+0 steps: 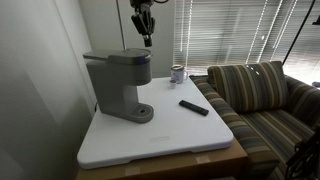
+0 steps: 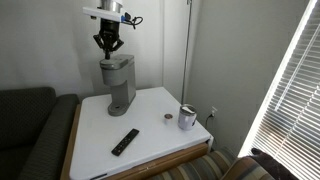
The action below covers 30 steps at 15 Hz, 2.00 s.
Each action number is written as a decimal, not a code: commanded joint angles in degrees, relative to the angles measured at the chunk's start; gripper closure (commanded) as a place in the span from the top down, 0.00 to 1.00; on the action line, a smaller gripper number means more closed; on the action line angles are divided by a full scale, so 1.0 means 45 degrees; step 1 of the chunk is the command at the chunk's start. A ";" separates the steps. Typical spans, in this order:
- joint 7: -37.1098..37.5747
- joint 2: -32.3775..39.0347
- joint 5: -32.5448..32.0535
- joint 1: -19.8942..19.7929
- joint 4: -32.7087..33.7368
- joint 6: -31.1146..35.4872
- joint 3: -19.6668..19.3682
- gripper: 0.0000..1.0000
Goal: Close the coffeemaker
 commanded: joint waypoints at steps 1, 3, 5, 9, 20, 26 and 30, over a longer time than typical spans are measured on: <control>-0.0700 -0.0226 0.0140 -0.0183 0.0381 -0.1403 0.0165 0.00; -0.0848 -0.0233 0.0260 -0.0202 0.0547 -0.2250 0.0248 0.00; -0.1145 -0.0220 0.0267 -0.0181 0.0741 -0.2868 0.0306 0.00; -0.2433 -0.0256 0.0010 -0.0073 0.1140 -0.3184 0.0325 0.25; -0.4102 -0.0429 -0.0965 0.0397 0.2136 -0.3830 0.0003 0.97; -0.3907 -0.0286 -0.0707 0.0400 0.2336 -0.3794 0.0167 1.00; -0.3951 -0.0286 -0.0704 0.0400 0.2352 -0.3774 0.0182 1.00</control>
